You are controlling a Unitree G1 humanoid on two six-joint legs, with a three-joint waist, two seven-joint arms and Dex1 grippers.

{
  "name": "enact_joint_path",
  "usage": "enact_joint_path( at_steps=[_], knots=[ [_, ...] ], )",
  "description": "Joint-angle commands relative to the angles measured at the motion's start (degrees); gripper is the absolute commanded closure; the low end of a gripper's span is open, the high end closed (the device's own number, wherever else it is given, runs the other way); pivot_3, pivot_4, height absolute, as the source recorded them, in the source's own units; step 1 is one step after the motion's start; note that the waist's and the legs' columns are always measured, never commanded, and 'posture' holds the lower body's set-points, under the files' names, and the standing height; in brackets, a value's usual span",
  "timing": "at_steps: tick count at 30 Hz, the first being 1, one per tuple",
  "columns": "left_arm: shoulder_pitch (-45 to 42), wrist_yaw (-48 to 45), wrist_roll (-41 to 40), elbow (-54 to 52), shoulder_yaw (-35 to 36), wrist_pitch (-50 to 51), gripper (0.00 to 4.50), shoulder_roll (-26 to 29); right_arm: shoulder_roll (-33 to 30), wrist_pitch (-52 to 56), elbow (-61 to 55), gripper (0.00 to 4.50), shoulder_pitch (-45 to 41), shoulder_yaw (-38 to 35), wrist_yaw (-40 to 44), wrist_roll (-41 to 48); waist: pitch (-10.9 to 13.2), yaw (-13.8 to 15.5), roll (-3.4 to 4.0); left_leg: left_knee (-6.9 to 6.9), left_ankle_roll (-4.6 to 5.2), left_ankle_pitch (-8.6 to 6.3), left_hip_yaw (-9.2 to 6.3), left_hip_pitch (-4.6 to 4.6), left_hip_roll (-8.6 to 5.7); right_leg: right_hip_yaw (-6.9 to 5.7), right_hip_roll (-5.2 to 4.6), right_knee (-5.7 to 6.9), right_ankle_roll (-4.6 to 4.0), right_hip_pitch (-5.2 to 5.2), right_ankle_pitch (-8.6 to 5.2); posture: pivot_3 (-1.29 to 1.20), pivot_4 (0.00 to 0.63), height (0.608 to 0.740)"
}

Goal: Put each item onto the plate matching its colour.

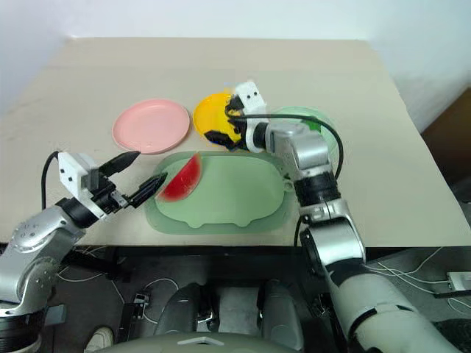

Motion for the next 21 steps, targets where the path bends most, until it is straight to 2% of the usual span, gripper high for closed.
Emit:
enact_joint_path(
  at_steps=[1,4,10,13,21],
  knots=[
    [-5.4,5.0,-2.5,-3.3,-1.7,8.9,0.00,1.5,-1.9,8.0,-15.0,0.02,3.3,-1.6,-1.0,4.7,0.0,0.1,0.00,0.00,0.00,0.00,0.00,0.01,-0.01,0.01,0.00,0.02,0.00,0.01,0.00,0.00,0.150,0.695],
    [-10.8,8.9,-4.1,-1.8,-3.7,15.7,0.00,0.3,-4.5,11.3,-21.9,0.02,7.1,-3.6,-1.3,7.4,0.0,0.4,-0.02,0.01,0.00,0.00,0.00,0.03,-0.04,0.01,-0.01,0.00,0.00,0.04,0.00,0.00,0.150,0.695],
    [-17.6,13.4,-2.4,2.2,-7.0,23.3,0.00,-1.6,-11.1,11.4,-31.5,0.02,14.2,-9.3,1.2,13.8,0.0,1.4,-0.03,0.02,0.00,0.00,0.00,0.05,-0.07,0.01,0.01,0.01,0.00,0.06,0.00,0.00,0.150,0.695],
    [-19.2,14.3,-2.3,3.6,-7.6,26.3,0.00,-2.3,-12.4,7.4,-36.0,0.02,18.5,-12.3,2.4,16.6,0.0,1.5,-0.03,0.01,0.00,0.01,0.00,0.05,-0.07,0.00,0.02,0.00,0.01,0.06,0.00,0.00,0.150,0.695],
    [-22.1,15.0,-1.1,5.8,-10.3,31.1,0.00,-4.4,-15.8,-0.3,-42.1,0.02,28.3,-13.9,5.7,21.5,0.0,1.5,-0.06,0.03,0.00,0.01,-0.02,0.09,-0.07,0.01,0.02,0.01,0.01,0.13,0.00,0.00,0.150,0.695]
  ],
)
